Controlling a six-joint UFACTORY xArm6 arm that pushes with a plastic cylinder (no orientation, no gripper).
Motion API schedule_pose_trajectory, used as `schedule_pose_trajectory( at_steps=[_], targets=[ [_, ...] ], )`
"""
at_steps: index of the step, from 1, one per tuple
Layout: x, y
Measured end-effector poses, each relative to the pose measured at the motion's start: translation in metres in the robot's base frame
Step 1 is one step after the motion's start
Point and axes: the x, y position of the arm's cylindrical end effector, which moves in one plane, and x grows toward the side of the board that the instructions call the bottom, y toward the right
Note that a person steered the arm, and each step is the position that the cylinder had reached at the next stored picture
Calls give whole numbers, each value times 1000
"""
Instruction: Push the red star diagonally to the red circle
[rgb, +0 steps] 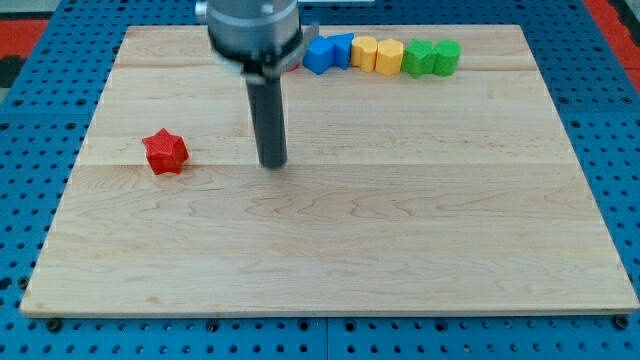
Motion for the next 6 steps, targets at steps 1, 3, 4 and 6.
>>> schedule_pose_trajectory(
  at_steps=[1, 3, 4, 6],
  targets=[
    [2, -5],
    [17, -121],
    [2, -124],
    [-55, -124]
  ],
)
